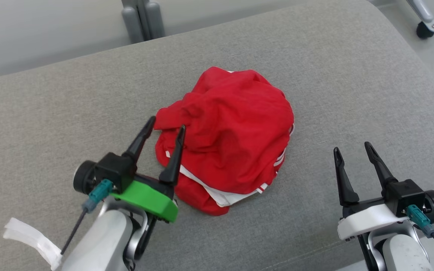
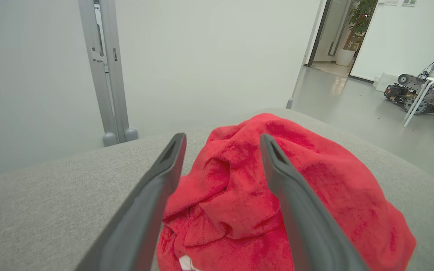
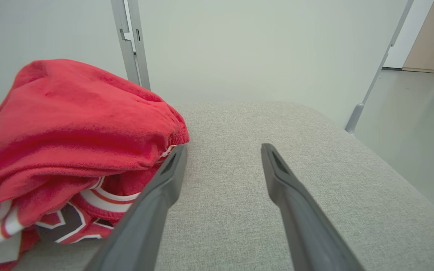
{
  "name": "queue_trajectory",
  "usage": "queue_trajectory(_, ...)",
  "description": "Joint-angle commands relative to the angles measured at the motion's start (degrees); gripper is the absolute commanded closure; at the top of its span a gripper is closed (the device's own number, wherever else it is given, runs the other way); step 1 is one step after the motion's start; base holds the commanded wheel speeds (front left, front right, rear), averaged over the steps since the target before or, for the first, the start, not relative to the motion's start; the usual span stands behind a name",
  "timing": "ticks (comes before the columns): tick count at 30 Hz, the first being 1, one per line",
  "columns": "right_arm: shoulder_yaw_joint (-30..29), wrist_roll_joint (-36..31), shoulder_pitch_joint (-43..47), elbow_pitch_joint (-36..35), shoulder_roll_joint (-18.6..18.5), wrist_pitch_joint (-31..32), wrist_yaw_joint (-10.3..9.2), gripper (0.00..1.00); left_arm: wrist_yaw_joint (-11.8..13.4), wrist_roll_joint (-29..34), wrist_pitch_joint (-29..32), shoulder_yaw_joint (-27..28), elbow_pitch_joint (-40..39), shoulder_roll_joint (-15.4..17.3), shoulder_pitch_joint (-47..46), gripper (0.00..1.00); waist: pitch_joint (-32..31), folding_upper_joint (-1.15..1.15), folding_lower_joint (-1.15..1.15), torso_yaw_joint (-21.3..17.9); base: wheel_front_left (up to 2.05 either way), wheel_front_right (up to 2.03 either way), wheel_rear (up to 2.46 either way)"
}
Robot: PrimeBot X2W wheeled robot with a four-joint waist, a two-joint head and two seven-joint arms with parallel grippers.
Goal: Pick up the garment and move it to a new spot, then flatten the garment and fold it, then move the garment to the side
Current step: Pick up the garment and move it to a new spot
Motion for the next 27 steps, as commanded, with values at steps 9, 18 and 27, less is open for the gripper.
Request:
queue_trajectory(9, 2.1, 0.4, -0.5, 0.3, -0.1, -0.2, -0.07, 0.0, -5.3, -1.7, 5.7, -5.3, -0.3, -3.3, -0.1, 0.0, -0.6, 0.0, 0.0, 2.1, 0.0, 0.0, 0.0)
queue_trajectory(18, 4.1, 2.8, -0.6, 0.7, -0.1, -0.2, -0.06, 0.0, -6.4, -2.0, 12.6, -7.2, 4.4, -3.7, -6.6, 0.0, 1.9, 0.0, 0.0, -1.9, 0.0, 0.0, 0.0)
queue_trajectory(27, 3.9, 3.7, -0.3, 0.9, -0.1, -0.2, -0.07, 0.0, -5.0, -2.6, 15.6, -7.1, 8.6, -4.1, -9.5, 1.0, 2.3, 0.0, 0.0, -3.5, 0.0, 0.0, 0.0)
